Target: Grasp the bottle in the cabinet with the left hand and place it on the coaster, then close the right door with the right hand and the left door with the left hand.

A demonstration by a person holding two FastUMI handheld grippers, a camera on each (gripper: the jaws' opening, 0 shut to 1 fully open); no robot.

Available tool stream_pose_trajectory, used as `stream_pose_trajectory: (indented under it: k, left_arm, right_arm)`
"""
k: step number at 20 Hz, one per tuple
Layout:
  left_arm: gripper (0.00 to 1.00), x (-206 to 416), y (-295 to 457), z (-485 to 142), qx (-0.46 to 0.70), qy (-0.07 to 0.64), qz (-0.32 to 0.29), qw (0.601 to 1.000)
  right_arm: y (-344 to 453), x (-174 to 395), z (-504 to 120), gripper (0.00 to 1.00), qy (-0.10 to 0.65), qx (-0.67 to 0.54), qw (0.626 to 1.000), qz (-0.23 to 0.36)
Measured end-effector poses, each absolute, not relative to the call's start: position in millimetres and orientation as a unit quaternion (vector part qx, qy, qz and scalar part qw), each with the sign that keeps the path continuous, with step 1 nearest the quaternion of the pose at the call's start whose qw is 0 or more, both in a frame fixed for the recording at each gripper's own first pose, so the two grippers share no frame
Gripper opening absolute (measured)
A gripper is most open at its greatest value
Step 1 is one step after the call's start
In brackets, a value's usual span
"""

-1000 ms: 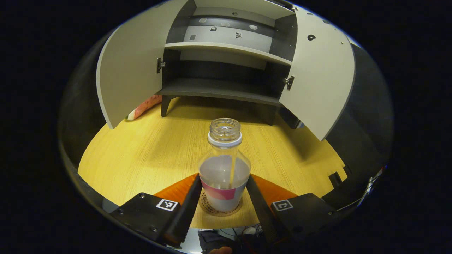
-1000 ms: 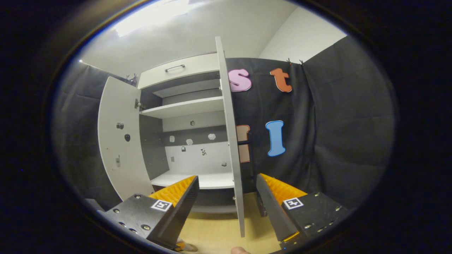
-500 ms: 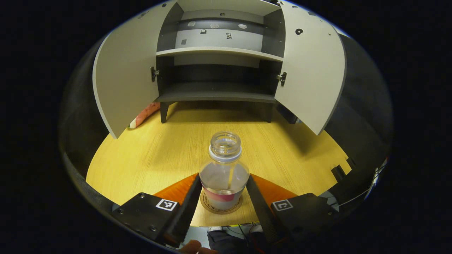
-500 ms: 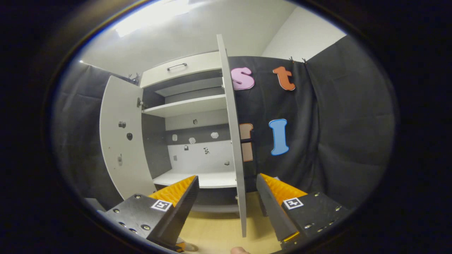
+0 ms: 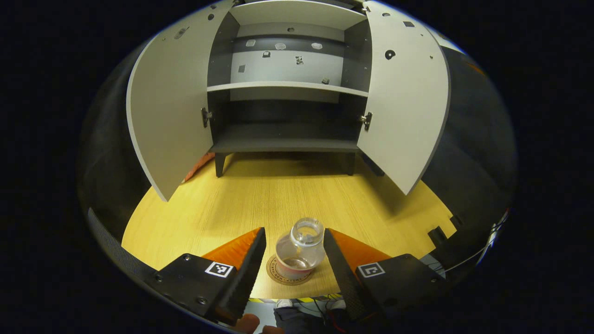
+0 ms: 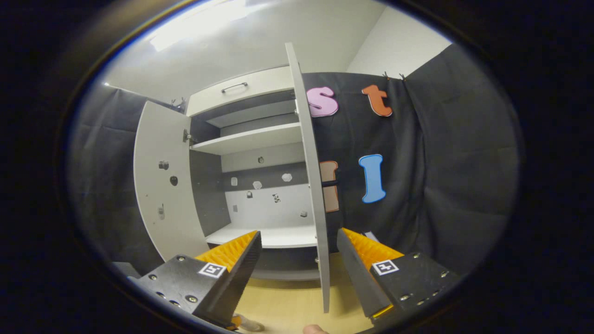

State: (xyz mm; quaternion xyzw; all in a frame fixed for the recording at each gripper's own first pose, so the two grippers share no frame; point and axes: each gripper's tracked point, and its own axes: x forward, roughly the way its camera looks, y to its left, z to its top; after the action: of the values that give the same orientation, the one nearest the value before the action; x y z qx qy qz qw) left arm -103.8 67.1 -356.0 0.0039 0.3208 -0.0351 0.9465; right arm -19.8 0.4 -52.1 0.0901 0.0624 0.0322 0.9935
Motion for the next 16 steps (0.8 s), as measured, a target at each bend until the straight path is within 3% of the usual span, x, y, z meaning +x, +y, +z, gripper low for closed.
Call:
stream_pose_trajectory:
  k: [7, 12, 15, 16]
  left_arm:
    - [0.78, -70, 48, -273, 0.013, 0.249, -0.050, 0.967]
    - [0.78, -24, 44, -164, 0.013, 0.135, -0.035, 0.990]
    - [0.97, -6, 47, -106, -0.001, 0.074, -0.021, 0.997]
    - [0.98, -2, 49, -92, -0.009, 0.061, -0.017, 0.998]
  right_arm:
    - [-2, -16, -51, 0.98, 0.059, 0.088, 0.994, 0.028]
    - [-5, -13, -51, 0.96, 0.055, 0.079, 0.995, 0.021]
    - [-6, -12, -50, 0.99, 0.054, 0.080, 0.995, 0.018]
    - [-7, -12, -49, 0.96, 0.052, 0.080, 0.995, 0.016]
